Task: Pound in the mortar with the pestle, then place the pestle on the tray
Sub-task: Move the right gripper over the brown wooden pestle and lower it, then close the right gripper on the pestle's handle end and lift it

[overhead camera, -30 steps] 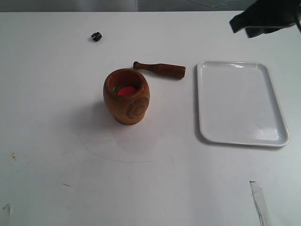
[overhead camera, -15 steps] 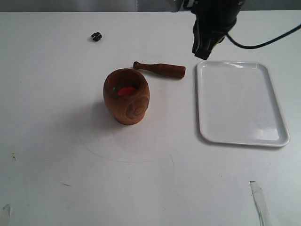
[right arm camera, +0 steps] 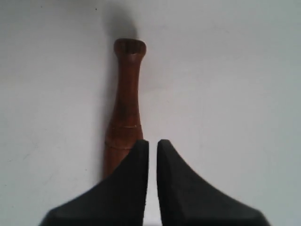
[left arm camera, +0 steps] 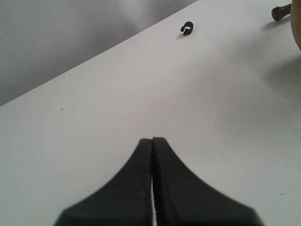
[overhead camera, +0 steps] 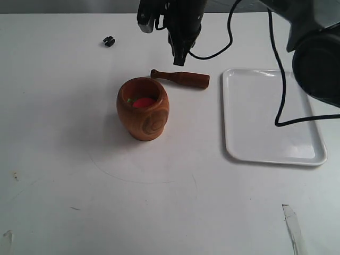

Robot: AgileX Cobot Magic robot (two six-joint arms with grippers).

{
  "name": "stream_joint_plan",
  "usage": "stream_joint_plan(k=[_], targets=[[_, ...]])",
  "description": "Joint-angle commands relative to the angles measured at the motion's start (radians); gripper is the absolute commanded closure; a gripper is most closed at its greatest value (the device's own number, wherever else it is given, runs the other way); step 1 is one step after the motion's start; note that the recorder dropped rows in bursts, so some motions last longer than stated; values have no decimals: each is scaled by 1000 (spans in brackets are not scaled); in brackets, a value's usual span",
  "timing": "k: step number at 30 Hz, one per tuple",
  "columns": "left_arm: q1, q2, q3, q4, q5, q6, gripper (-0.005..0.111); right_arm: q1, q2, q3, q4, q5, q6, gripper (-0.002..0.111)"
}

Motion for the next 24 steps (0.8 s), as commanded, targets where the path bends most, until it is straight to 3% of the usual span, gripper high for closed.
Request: stream_joint_plan(k=[1, 5, 8, 24], targets=[[-8, -1, 1, -7, -3, -8, 107, 3, 17, -11, -10, 2, -27, 71], [-8, -1, 1, -7, -3, -8, 107, 3, 27, -11, 6, -11, -22, 45], [-8, -1, 1, -7, -3, -8, 107, 12, 31, -11, 11, -35, -20, 38], [-8, -1, 1, -7, -3, -8, 107, 61, 84, -11, 36, -88, 23, 41]])
